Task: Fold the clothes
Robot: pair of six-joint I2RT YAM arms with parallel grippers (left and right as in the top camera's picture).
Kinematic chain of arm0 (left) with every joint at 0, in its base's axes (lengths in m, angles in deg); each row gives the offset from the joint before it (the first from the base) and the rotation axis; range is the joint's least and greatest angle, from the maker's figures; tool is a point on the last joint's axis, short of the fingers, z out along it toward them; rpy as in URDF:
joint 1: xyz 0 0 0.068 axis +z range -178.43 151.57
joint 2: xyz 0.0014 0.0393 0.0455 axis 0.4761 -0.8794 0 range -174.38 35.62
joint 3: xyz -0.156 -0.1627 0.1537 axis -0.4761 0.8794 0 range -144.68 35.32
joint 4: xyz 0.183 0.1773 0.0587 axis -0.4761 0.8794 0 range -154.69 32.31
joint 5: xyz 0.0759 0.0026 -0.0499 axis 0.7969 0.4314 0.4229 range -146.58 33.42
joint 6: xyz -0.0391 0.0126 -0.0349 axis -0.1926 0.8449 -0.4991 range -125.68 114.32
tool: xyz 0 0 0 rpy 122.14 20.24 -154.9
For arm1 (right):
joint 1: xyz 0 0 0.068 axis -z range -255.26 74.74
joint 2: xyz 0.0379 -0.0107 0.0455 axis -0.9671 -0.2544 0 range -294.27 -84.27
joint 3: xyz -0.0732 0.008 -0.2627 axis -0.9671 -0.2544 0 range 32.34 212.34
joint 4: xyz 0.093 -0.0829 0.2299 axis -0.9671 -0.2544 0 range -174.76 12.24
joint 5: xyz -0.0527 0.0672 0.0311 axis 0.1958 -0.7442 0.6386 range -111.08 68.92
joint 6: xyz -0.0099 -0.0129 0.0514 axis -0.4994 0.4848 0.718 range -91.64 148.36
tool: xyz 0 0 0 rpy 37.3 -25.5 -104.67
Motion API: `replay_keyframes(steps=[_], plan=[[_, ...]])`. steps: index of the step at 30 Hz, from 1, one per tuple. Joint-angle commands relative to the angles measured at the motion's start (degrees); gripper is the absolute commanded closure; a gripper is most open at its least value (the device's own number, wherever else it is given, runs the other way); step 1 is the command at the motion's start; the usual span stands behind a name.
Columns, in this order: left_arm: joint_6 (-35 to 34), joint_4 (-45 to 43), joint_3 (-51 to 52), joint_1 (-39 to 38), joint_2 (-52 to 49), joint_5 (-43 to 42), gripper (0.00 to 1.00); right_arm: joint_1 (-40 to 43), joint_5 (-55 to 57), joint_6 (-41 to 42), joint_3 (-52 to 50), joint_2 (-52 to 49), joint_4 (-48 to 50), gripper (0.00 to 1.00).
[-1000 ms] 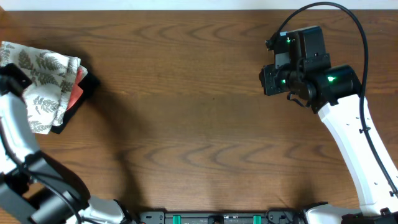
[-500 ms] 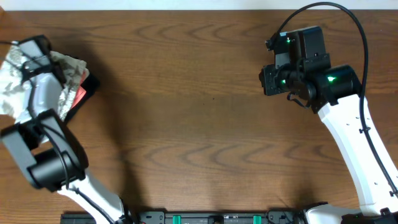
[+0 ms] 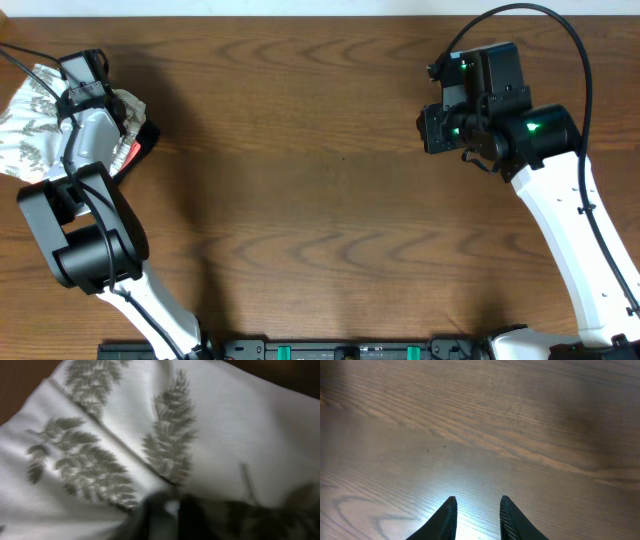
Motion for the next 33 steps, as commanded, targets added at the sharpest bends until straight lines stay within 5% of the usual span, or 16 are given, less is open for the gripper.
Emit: replay_keyframes(steps=[1, 5, 10, 17, 21, 29, 33], plan=[[0.0, 1.5, 1.2, -0.7, -1.9, -3.0, 0.62, 0.6, 0.3, 0.5, -0.1, -0.4, 0.0, 0.73], [0.0, 1.5, 1.2, -0.7, 0.3, -3.0, 0.37, 0.6, 0.3, 0.5, -0.1, -0.4, 0.1, 0.72], [0.0, 1.5, 1.2, -0.7, 5.9, -3.0, 0.31, 0.6, 0.3, 0.5, -0.1, -0.4, 0.6, 0.65], [1.2, 4.0, 1.2, -1.8, 15.9, -5.3, 0.14, 0.6, 0.3, 0.5, -0.1, -0.4, 4.4, 0.07], [-3.7, 7.9, 1.3, -2.7, 22.0, -13.1, 0.02, 0.9, 1.2, -0.8, -0.1, -0.4, 8.4, 0.01], [-8.8, 17.3, 1.3, -6.3, 29.2, -22.8, 0.02, 4.2, 3.9, -2.1, -0.1, -0.4, 17.9, 0.01], [-11.6, 22.3, 1.3, -7.9, 30.1, -34.1, 0.02, 7.5, 3.9, -2.1, -0.1, -0.4, 18.3, 0.01]])
